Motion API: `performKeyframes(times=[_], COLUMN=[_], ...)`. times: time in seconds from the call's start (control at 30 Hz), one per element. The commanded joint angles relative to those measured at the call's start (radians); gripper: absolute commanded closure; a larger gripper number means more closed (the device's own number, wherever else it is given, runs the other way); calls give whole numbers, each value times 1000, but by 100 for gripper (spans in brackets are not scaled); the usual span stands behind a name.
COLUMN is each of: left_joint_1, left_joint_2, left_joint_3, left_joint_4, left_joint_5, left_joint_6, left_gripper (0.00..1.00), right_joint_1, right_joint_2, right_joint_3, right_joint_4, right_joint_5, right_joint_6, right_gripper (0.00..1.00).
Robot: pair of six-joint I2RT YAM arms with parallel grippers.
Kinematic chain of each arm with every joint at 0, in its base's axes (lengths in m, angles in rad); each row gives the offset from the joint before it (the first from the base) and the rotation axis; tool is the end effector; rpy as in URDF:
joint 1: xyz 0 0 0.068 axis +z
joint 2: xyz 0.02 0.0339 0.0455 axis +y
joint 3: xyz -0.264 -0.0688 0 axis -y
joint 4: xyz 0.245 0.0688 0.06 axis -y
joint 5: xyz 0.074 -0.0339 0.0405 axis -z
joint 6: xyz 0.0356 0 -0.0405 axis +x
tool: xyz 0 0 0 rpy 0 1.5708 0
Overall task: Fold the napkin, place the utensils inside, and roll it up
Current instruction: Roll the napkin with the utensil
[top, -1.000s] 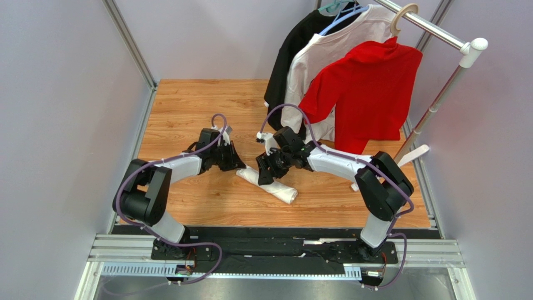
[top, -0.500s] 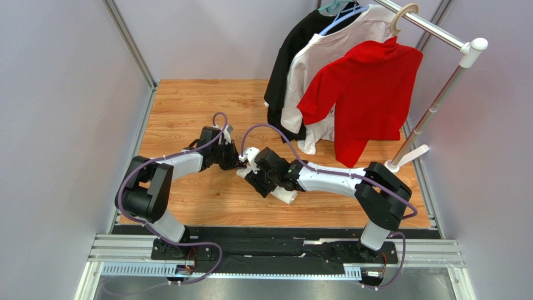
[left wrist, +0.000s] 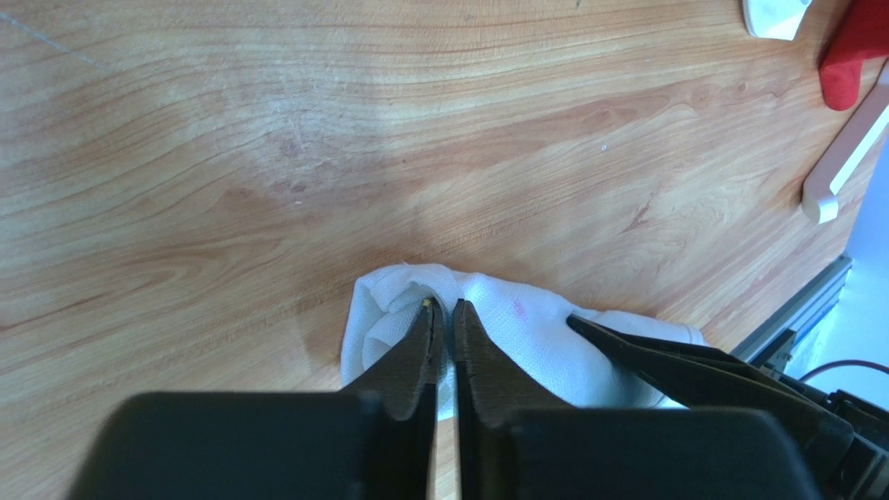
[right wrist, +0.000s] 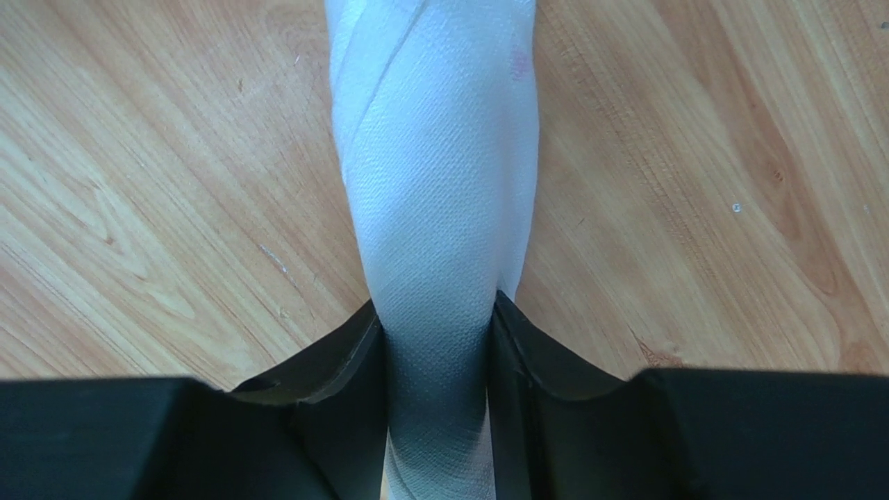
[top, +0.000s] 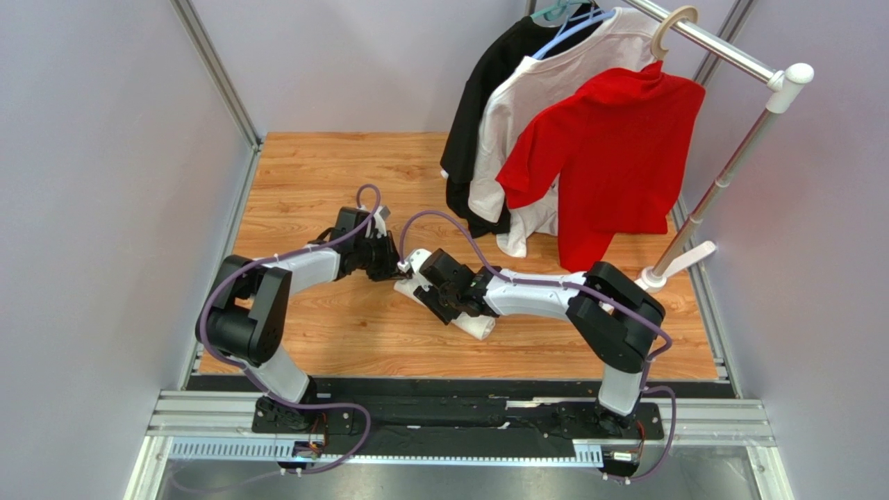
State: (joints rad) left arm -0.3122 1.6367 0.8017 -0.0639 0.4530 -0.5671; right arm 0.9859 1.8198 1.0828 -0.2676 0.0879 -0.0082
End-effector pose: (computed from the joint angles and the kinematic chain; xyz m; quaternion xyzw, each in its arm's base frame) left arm 0.2924 -0.1107 0.1526 -0.0435 0.9219 -0.3286 0.2005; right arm 0.2044 0.3030 0.1567 -0.4466 0.8490 0.0938 0.2662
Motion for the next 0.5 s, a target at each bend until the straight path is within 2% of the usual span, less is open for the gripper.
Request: performKeyframes(times=[0.0, 0.03, 0.17, 0.27, 0.3, 0.47], left_joint_1=[2, 2, 5, 34, 47, 93], left_joint_2=[-43, -76, -144, -176, -199, -297], left_joint_3=[54, 57, 79, 71, 65, 27], left_joint_4=[-82, -97, -191, -238, -244, -274], left_joint_5=[-2, -19, -106, -94, -89, -106], left_joint_6=[13, 12, 6, -17, -22, -31], left_gripper=[79, 65, 42, 32, 22, 21], right_joint_1=[-55, -65, -110, -141, -156, -188], right_joint_2=[42, 44, 53, 68, 78, 105], right_joint_3=[29, 26, 26, 35, 38, 81], right_joint_4=[-13, -15, -12, -9, -10, -10], right_joint_5=[-106, -126, -232, -286, -301, -333], right_joint_6=[71, 77, 111, 131, 137, 183], right_gripper=[64, 65, 65, 65, 65, 65])
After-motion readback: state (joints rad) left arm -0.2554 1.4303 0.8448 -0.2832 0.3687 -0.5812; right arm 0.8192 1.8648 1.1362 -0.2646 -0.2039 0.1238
